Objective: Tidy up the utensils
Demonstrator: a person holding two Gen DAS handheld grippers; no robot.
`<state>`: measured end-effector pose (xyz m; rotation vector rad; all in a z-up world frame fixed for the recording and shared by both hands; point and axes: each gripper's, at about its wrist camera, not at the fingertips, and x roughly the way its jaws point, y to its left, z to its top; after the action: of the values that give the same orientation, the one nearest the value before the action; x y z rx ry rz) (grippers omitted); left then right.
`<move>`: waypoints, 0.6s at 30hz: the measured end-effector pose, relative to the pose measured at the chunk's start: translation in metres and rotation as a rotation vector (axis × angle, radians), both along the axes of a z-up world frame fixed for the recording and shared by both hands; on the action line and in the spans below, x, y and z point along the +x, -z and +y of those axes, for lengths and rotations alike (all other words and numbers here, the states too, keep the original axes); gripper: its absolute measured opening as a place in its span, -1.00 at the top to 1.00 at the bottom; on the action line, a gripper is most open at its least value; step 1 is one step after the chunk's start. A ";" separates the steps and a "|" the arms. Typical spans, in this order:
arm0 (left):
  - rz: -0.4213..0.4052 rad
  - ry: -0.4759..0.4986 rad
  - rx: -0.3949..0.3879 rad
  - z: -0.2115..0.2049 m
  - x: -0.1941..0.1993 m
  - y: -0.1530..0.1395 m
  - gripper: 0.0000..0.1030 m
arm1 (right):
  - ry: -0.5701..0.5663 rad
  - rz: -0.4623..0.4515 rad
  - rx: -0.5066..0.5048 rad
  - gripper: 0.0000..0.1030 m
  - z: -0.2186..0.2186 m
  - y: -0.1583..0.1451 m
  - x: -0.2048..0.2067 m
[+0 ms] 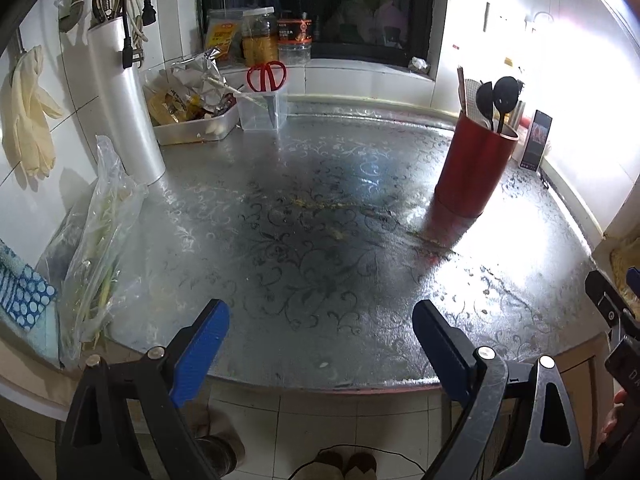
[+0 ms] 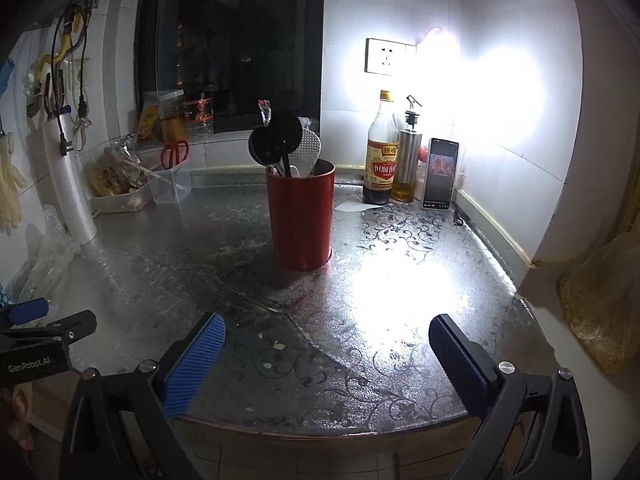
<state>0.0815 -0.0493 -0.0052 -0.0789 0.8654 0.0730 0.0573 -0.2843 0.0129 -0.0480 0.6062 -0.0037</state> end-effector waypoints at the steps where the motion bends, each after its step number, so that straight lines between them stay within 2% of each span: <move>1: -0.002 -0.003 -0.003 0.002 0.002 -0.001 -0.81 | -0.001 -0.007 -0.008 -1.00 0.003 -0.001 0.000; 18: -0.023 0.015 -0.002 0.010 0.010 0.001 -0.81 | -0.027 -0.025 -0.025 -1.00 0.024 -0.002 0.007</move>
<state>0.0915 -0.0391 -0.0059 -0.0744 0.8430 0.0569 0.0644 -0.2602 0.0151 -0.0807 0.5800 0.0145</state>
